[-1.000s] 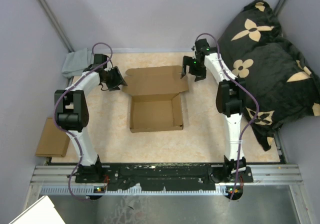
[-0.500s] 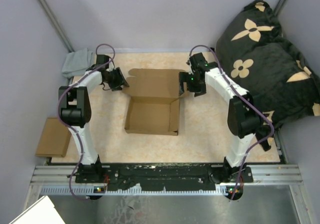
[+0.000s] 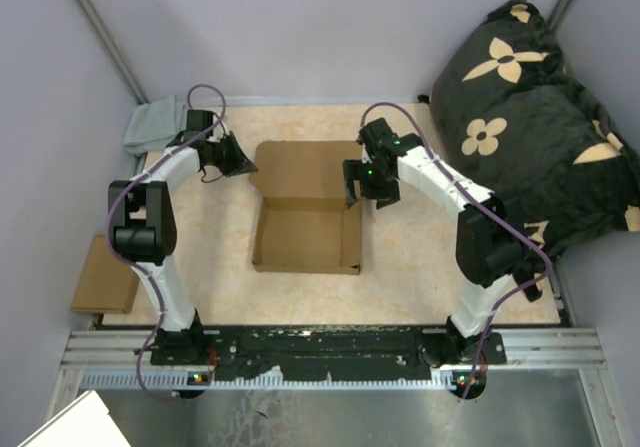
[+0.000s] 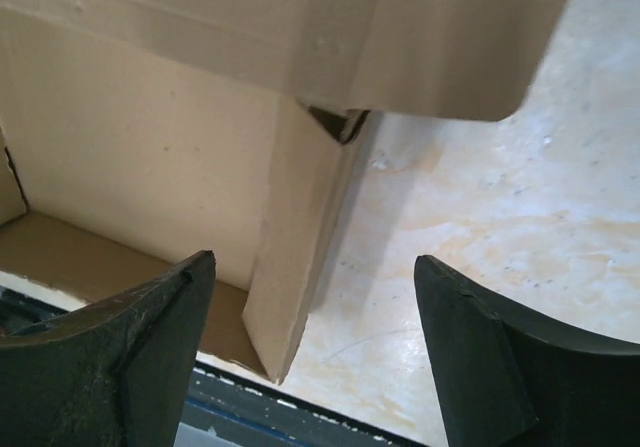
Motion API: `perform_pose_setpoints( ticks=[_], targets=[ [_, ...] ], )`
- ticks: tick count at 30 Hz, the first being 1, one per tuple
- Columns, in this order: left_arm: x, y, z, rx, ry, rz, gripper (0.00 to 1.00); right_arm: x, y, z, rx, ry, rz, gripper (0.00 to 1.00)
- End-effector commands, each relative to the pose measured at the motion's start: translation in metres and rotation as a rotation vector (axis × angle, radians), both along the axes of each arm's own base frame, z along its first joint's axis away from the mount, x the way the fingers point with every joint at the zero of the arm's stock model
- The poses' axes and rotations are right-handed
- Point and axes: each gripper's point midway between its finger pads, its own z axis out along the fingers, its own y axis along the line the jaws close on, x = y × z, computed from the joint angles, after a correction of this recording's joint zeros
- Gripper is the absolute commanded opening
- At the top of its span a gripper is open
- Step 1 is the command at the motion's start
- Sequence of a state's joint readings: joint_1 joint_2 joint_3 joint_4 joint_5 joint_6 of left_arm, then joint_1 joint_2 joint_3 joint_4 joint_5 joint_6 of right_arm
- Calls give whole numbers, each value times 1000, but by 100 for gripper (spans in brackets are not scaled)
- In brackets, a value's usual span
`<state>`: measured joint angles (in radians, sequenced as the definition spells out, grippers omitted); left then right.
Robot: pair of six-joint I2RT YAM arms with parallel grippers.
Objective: Fold the paper box
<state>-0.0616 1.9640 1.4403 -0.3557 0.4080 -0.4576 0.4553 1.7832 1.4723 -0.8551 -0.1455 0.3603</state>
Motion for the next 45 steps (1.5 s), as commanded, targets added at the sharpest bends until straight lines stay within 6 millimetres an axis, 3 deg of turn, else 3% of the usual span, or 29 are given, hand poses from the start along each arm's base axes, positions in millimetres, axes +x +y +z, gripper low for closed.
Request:
perform_pose_setpoints(
  ticks=[1,5,14,19,22,30,34,38,41,45],
  targets=[
    [-15,-5,22,-50,-55,-4,0,-25,11,-17,-83,62,29,79],
    [-30,-5,33,-68,-92,9,0,-32,18,-30,-136,93,23,72],
    [-42,-3,44,-57,-113,3,0,-35,3,-57,-330,100,24,47],
    [-48,-2,49,-39,-121,2,0,-40,2,-70,-449,125,73,23],
    [-51,-1,55,-22,-137,-1,0,-38,0,-71,-533,109,75,0],
    [-56,-6,61,15,-161,-18,0,-29,4,-74,-586,67,51,0],
    [-56,-8,65,13,-169,-27,0,-32,17,-79,-510,75,61,20],
    [-57,-7,69,18,-180,-21,0,-30,23,-67,-451,40,45,45],
    [-57,-6,70,25,-184,-16,0,-29,24,-52,-429,12,40,52],
    [-59,-5,71,29,-187,-9,0,-41,16,-35,-416,22,52,52]
  ],
)
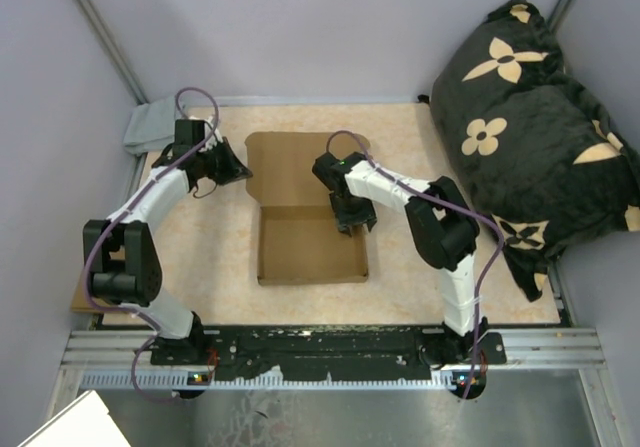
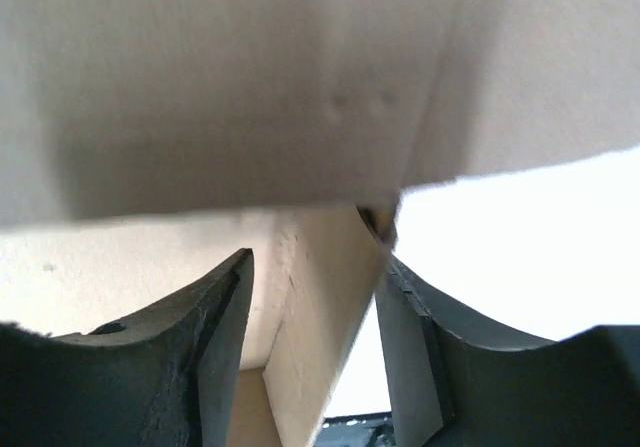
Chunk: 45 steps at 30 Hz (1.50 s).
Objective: Fold the paper box
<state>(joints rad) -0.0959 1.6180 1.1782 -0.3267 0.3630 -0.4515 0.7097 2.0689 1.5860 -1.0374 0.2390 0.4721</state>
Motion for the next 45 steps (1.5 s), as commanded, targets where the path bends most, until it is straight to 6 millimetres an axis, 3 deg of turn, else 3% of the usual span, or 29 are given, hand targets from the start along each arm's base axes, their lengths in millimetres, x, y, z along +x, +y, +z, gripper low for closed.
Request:
perform_pose_setpoints(
  ticks=[1,6,10,12,20,22,24,25,27,29,32,34,37,41,45],
  targets=[
    [4,-1,21,2,-75,2,0,-9,1,46,81,-61,16,52],
    [3,2,25,7,-97,21,0,-41,-3,55,165,-8,25,49],
    [3,2,26,1,-114,24,0,-56,-5,48,196,31,34,35],
    [4,1,25,-2,-115,24,0,-58,-5,43,192,49,38,27],
    [4,3,24,8,-114,26,0,-59,-1,32,180,85,42,25],
    [4,2,23,8,-111,25,0,-57,-2,29,159,88,37,6],
    [5,3,23,12,-113,22,0,-53,-1,32,151,71,35,3],
    [5,3,24,16,-116,21,0,-50,1,37,158,54,37,9],
    [5,5,23,32,-123,16,0,-39,6,52,181,-2,37,38],
    [6,8,21,55,-127,13,0,-26,11,70,204,-62,35,59],
    [7,11,18,85,-132,2,0,-1,9,102,216,-145,11,75],
    [8,12,16,98,-134,-10,0,23,5,122,244,-201,-16,78],
    [6,9,17,104,-157,-51,0,58,-10,135,305,-239,-66,78],
    [5,5,24,96,-226,-76,0,101,-28,129,411,-247,-115,78],
    [1,1,31,73,-272,-94,0,130,-36,112,488,-233,-116,77]
  ],
)
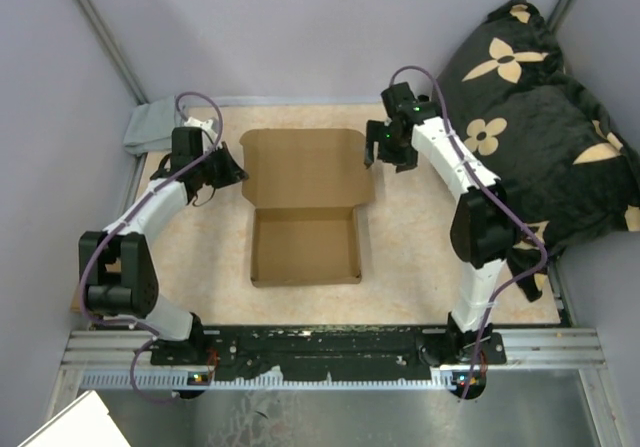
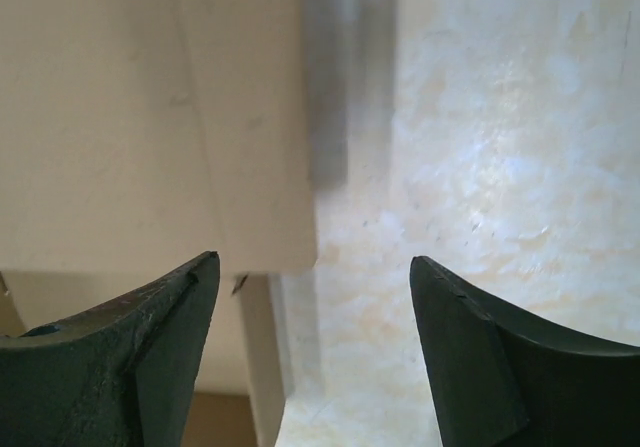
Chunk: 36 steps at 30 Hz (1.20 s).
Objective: Fold the paper box
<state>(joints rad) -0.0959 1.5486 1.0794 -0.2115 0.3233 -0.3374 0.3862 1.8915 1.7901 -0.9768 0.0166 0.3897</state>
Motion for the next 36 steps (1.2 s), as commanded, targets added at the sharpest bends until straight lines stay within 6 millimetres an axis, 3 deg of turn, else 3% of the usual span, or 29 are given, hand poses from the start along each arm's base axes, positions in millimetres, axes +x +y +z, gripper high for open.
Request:
perform_pose_setpoints(
  ticks=[1,4,7,13,16,20,24,29,36],
  targets=[
    [2,-10,30,-24,-144,-64,0,29,9,-20,109,12,86,77],
    [0,-12,34,-36,-169,-68,0,45,20,-32,177,24,135,76],
    [-1,-12,37,-42,-192,-70,0,60,32,-32,220,-17,176,75],
    [-2,-13,36,-47,-194,-76,0,80,37,-35,204,-12,199,72],
    [-3,-14,36,-46,-195,-77,0,79,40,-35,213,3,229,64],
    [-4,-12,36,-36,-199,-70,0,73,44,-18,240,-17,250,48],
    [-4,-12,38,-31,-204,-72,0,63,49,-3,221,-34,281,43],
    [-8,-18,46,-24,-236,-96,0,56,53,-8,151,6,297,40],
    [-12,-22,47,13,-260,-121,0,64,52,-11,75,18,258,21]
  ],
)
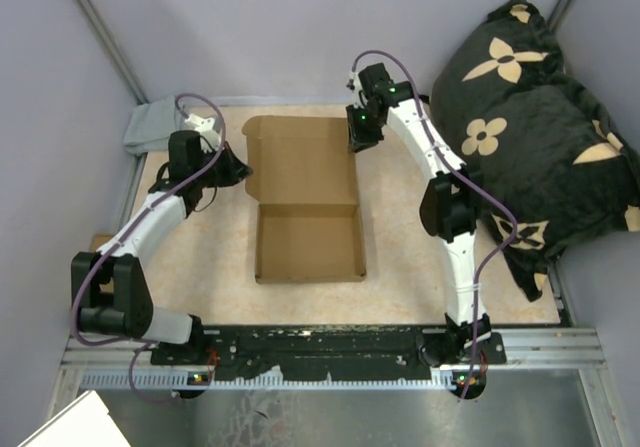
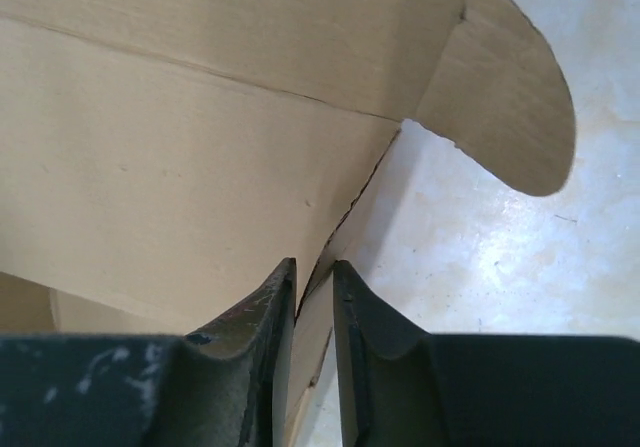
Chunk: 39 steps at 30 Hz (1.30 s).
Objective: Fold the paper box
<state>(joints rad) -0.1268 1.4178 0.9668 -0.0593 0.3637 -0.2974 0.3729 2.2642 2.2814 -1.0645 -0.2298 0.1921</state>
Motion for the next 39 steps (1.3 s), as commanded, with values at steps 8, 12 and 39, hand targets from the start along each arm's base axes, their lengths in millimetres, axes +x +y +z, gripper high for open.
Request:
perform_pose_setpoints(
  ticks=[8,12,39],
  targets=[
    [0,-6,17,42,-84,-34,0,1,-23,0,-176,-19,-77,7],
    [-1,-8,17,41,-88,-39,0,-1,-26,-4,-192,-4,-78,3],
    [39,-19,67,75,-120,-115,37,-14,-40,92,-79,-621,-33,0]
  ],
)
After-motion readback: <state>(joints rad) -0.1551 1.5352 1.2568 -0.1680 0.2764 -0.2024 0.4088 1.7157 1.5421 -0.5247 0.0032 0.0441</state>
